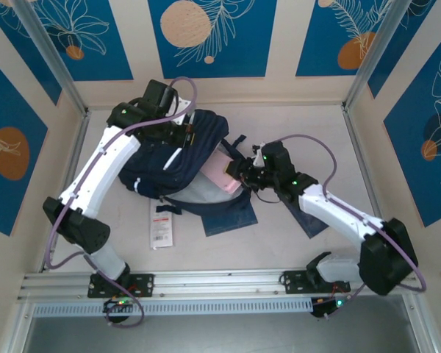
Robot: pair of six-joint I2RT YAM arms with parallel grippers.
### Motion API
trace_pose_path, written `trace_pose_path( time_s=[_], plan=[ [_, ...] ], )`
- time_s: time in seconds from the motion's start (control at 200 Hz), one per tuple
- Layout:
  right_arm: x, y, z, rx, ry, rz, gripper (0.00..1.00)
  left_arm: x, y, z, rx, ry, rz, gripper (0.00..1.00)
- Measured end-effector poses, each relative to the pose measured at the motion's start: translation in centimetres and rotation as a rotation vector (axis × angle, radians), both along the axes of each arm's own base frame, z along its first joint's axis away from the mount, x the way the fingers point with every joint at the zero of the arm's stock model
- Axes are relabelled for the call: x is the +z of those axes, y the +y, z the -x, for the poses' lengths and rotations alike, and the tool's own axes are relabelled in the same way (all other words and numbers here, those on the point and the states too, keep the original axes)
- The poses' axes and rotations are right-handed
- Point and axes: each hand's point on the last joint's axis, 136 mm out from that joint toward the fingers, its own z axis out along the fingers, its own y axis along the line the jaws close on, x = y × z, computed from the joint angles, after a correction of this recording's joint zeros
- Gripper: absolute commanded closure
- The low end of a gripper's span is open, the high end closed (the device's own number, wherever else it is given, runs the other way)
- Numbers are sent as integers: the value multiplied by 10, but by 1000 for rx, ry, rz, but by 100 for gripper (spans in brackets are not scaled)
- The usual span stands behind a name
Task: Pack the student bag
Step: Place the glasses case in the student bag.
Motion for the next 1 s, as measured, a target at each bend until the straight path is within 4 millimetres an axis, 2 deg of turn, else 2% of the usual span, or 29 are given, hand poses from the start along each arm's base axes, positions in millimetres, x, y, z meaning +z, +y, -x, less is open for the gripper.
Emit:
trace_pose_path(
  time_s=[0.21,0.395,0.57,0.695,0.83,0.91,1.0],
  plan=[
    [4,30,-27,-25,10,-42,89,15,1,9,-30,-28,34,100],
    [5,47,-53,-63,8,-75,89,19,-3,13,-57,-27,55,100],
    [-11,66,-79,-98,44,-102,89,20,-6,15,-75,-18,73,100],
    [-27,78,-89,-126,75,-104,89,18,-9,17,-88,-8,87,100],
    [-32,93,-102,-154,94,-114,89,15,-12,17,-100,-5,101,100],
    [-38,101,-112,-178,107,-118,85,16,-14,15,-101,-13,110,100],
    [-43,111,-126,-200,114,-122,69,17,-13,11,-94,-21,117,100]
  ],
)
